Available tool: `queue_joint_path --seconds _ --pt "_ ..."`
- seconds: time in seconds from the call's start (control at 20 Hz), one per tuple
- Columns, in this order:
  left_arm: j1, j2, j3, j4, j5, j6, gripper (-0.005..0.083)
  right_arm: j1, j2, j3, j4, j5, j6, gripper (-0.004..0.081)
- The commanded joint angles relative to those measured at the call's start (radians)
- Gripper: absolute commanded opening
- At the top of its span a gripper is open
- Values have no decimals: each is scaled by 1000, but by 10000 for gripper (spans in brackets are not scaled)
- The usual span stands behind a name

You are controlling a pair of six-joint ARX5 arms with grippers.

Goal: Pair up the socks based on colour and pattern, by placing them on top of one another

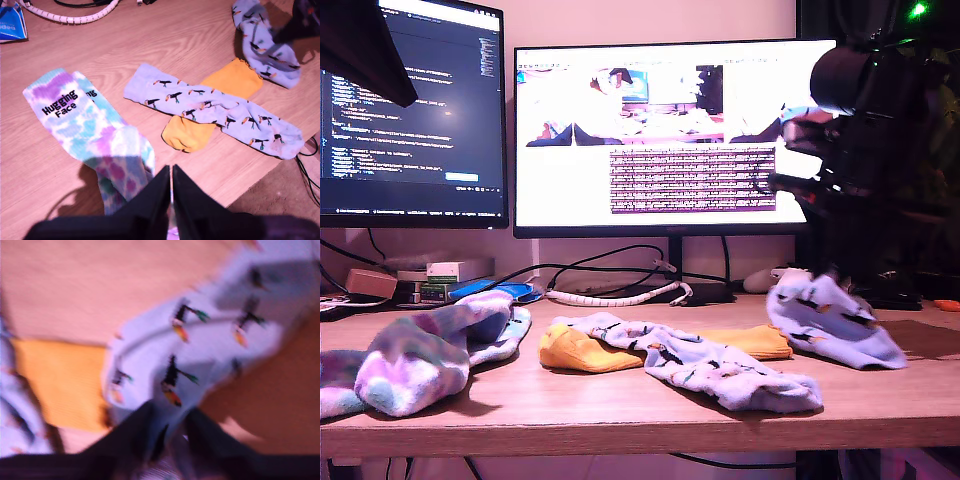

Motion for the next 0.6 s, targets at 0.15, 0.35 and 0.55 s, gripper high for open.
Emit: queue_joint_path --seconds 0.15,0.35,0.55 --pt "0 3 -18 4 2 -2 -19 -2 -23 -21 -53 21 -30 325" --pt "0 3 -18 5 2 -2 -19 0 -45 -21 -167 -48 -102 325" --pt "0 3 -18 5 2 -2 -19 2 -45 -22 -195 -76 -183 325"
